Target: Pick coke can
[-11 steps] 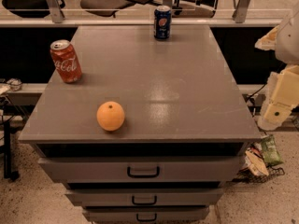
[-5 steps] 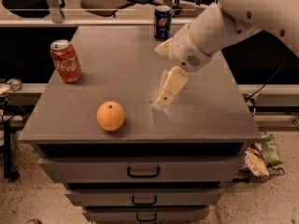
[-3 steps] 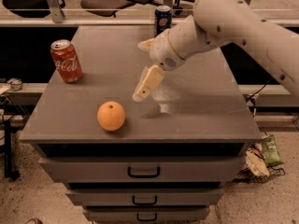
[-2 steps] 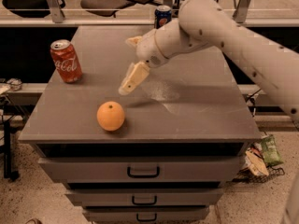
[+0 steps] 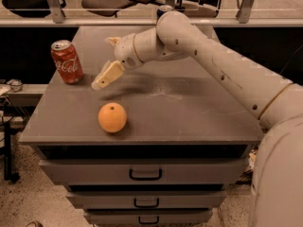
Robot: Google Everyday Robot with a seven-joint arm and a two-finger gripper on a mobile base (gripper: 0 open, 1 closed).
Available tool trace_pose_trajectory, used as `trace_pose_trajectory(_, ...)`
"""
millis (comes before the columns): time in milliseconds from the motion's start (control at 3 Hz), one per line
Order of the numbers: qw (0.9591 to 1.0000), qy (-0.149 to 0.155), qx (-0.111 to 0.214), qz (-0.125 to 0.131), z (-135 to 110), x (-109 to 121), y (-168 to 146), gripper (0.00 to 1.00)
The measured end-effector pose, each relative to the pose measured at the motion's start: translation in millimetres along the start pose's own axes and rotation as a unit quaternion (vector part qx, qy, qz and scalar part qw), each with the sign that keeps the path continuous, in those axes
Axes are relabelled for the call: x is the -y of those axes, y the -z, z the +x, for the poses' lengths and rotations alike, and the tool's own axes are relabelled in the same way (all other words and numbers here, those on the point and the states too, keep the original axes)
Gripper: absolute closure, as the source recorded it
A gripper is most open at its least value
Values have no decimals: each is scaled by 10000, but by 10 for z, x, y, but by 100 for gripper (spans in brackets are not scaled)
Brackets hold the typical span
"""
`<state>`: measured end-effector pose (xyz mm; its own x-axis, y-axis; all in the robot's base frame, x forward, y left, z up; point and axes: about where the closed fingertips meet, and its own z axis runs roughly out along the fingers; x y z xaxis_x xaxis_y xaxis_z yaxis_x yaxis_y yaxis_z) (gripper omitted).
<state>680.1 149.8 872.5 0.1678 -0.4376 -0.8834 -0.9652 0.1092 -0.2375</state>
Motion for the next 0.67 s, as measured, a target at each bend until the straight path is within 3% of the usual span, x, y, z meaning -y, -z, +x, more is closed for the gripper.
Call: trace_pose_trajectory(667,9963,-402,754,29,-228,-1,-577,0)
